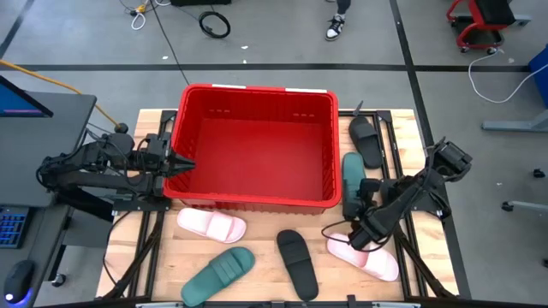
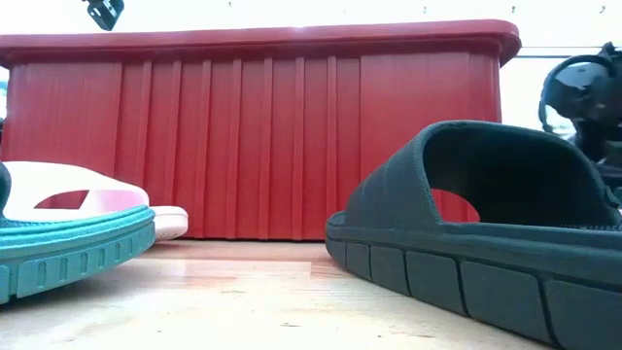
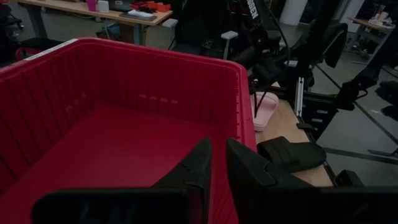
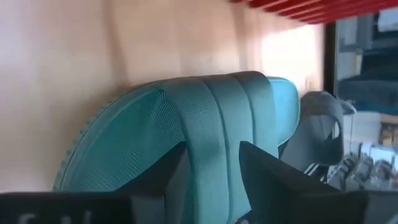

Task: Pick and place slides into bin
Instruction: Put the top green slide into the red bin

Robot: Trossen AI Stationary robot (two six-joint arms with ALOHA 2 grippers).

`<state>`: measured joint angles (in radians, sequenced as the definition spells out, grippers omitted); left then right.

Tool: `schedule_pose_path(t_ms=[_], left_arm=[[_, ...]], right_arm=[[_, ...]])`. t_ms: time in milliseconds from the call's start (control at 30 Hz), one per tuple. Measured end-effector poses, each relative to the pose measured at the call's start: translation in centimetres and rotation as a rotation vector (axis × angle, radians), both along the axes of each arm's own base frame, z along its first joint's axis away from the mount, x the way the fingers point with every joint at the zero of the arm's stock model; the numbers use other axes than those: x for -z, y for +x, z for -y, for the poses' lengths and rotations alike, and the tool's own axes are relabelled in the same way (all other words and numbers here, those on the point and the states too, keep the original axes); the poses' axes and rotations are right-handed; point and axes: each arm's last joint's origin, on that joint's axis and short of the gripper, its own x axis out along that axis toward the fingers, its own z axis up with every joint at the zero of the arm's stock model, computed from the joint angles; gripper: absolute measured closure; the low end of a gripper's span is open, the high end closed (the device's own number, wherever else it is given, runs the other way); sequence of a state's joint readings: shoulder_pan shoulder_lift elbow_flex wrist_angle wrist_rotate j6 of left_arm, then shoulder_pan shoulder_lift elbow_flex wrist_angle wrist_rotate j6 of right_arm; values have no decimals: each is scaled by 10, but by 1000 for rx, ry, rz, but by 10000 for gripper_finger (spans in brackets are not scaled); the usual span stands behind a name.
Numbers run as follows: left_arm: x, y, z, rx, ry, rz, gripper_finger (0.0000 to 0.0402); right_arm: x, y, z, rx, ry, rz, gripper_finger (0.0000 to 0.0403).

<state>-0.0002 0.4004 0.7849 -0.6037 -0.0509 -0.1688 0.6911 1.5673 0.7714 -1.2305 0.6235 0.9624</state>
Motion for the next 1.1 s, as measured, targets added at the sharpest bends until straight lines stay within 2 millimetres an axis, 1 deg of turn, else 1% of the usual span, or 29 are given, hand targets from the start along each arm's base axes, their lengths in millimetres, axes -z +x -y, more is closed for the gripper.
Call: schedule_pose_path(t_ms=[233, 433, 533, 633, 667, 700, 767, 867, 1000, 1100], left_arm=[[0, 0, 0, 0, 0, 1, 350], [0, 0, 0, 0, -1, 1, 348], [0, 0, 0, 0, -1, 0, 347], [0, 0, 0, 0, -1, 1, 349], [0, 0, 0, 0, -1, 1, 350], [0, 0, 0, 0, -1, 0, 351], [0, 0, 0, -1, -2, 1, 351], [0, 0, 0, -1, -3, 1, 349], [0, 0, 0, -1, -3, 1, 351], [0, 0, 0, -1, -4, 1, 350]], right_arm=[[15, -2, 24, 114, -11, -33, 267], [27, -1, 39, 158, -29, 21, 282], [28, 2, 42, 166, -27, 40, 314], [28, 4, 43, 176, -12, 64, 373], [27, 5, 42, 176, -7, 69, 386], [26, 6, 41, 174, -3, 74, 390], [23, 7, 40, 186, 12, 91, 388], [10, 12, 37, 226, 49, 120, 395], [-19, 19, 30, 277, 112, 148, 396], [-45, 25, 20, 280, 174, 163, 398]])
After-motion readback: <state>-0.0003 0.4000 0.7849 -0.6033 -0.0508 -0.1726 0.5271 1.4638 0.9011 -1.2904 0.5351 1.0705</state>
